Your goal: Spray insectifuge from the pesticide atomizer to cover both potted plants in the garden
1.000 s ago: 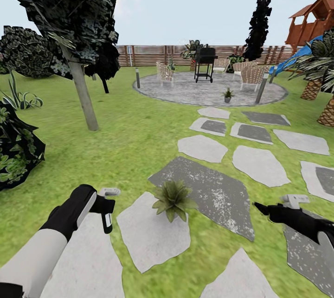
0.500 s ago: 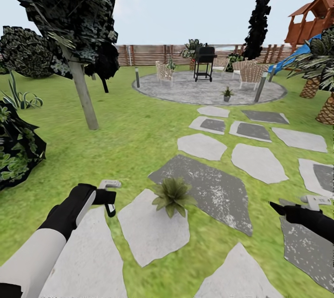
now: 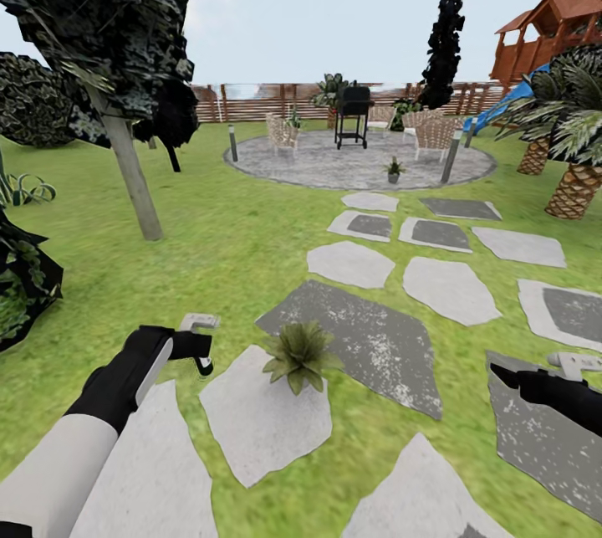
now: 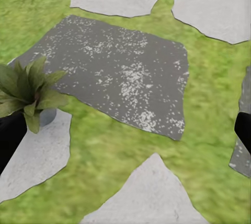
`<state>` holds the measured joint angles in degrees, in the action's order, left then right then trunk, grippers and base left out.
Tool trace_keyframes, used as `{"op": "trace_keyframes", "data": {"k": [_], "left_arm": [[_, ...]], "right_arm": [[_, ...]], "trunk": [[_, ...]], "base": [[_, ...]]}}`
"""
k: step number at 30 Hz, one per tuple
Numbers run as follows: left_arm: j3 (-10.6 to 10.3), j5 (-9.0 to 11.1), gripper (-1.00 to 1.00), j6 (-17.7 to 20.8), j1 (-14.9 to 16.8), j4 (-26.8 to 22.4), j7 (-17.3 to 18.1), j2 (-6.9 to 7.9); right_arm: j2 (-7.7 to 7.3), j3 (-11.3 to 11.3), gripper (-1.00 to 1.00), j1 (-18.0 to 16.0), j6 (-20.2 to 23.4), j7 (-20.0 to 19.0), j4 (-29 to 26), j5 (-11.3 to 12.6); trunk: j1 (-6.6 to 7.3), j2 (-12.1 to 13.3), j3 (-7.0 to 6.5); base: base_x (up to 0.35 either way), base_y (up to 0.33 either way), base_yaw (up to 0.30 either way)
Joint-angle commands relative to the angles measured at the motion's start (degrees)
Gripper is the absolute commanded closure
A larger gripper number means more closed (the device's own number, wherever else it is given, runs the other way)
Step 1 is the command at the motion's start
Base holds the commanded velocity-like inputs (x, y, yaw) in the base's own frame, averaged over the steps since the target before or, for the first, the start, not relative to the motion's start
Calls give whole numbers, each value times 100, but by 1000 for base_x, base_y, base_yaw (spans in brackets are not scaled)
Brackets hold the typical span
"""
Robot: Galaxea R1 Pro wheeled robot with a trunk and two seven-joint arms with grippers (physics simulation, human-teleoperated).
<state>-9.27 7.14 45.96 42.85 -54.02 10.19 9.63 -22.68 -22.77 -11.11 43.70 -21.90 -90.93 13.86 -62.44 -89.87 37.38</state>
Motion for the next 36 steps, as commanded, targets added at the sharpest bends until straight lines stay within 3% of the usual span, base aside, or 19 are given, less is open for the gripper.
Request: {"op": "trace_keyframes", "data": {"k": [1,6,9,14,20,27,31,32,36], "left_arm": [[-17,51,100,27,-18,-61,-26,6],[-23,46,100,27,-157,-380,42,11],[-41,25,100,27,-215,-468,255,28],[-216,6,100,12,-257,-519,558,81],[-331,6,100,-154,-332,-573,631,96],[-377,1,100,-285,-580,-972,653,144],[-591,0,100,-298,-649,-1176,776,301],[-764,-3,100,-302,-665,-1254,952,413],[-941,-10,100,-301,-676,-1401,1129,553]], "right_arm": [[0,-10,-100,-5,33,-25,-4,2],[14,-8,-100,-5,34,-25,-4,3],[16,-8,-100,-5,34,-25,-4,3],[18,-1,-100,-5,34,-25,-4,3],[18,0,-100,-5,34,-25,-4,3],[18,7,-100,-5,34,-25,-4,3],[21,3,-100,-5,25,-22,-4,-1],[16,-2,-100,-5,12,-21,-4,-5],[3,10,-100,-9,-3,-18,-4,-28]], "trunk": [[-2,-3,5],[-2,-3,4],[-2,-3,3],[-2,-3,3],[-2,-3,3],[-2,-3,3],[-2,-3,3],[-2,-3,3],[-2,-3,3]], "base": [[207,0,-20],[263,0,-8],[286,0,-2],[225,0,-71],[125,0,-163],[24,0,-166],[5,0,-69],[2,0,-25],[1,0,-14]]}}
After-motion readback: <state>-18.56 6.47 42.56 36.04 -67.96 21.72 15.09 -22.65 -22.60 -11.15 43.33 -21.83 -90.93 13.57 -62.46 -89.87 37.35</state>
